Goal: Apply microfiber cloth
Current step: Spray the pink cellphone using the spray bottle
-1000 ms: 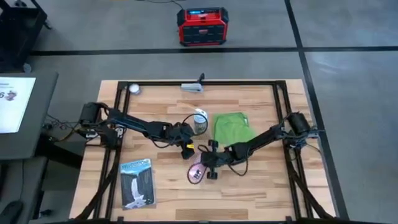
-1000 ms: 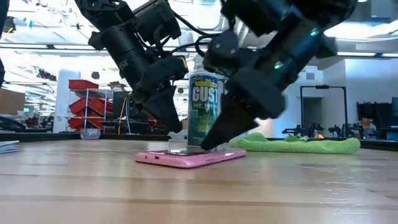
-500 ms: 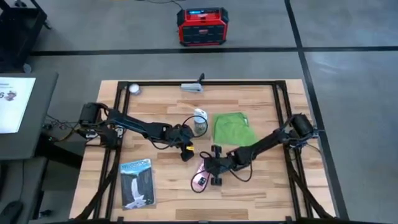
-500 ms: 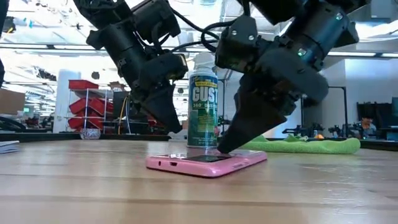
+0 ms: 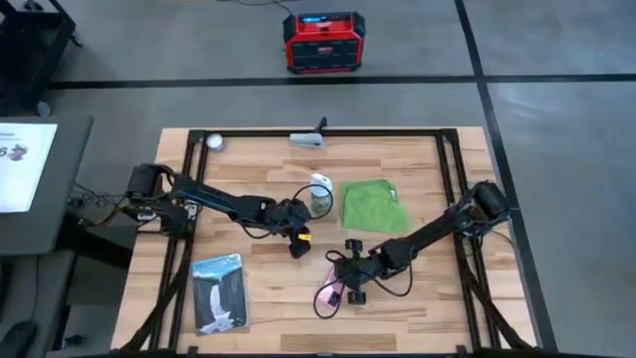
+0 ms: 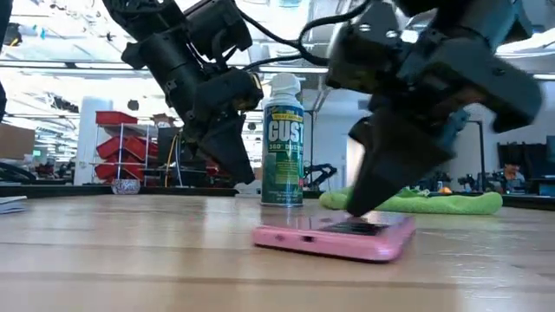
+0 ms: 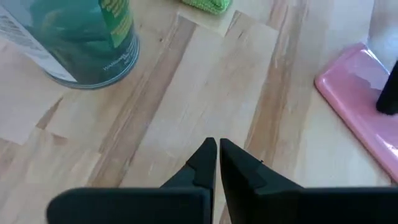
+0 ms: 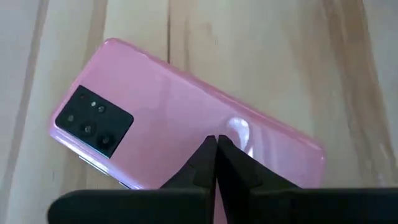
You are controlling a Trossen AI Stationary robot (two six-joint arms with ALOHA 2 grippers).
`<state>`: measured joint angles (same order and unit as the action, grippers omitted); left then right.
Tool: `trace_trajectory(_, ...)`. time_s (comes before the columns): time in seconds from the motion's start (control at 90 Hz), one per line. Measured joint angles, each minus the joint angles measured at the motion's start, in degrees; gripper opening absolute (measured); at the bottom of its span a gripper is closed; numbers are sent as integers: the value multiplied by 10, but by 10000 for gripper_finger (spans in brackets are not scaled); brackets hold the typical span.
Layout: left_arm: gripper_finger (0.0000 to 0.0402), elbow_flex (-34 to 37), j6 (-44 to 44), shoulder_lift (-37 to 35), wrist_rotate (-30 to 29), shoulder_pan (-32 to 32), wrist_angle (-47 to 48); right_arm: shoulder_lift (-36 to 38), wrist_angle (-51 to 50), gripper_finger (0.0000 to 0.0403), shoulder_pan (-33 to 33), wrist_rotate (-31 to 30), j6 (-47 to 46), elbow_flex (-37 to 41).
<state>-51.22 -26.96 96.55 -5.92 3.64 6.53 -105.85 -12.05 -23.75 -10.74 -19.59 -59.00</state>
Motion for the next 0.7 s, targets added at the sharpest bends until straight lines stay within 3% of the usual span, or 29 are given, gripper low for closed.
trace_trajectory(0.311, 0, 0, 0, 0, 16, 0, -23, 100, -95, 0, -5, -43, -10, -2)
trace_trajectory(0.478, 0, 0, -22, 0, 56, 8, -42, 87, -170, 0, -29, -29, -77, 8)
trace_trajectory(0.7, 0, 0, -65, 0, 88, 11, -56, 69, -156, 0, -58, 6, -165, 61)
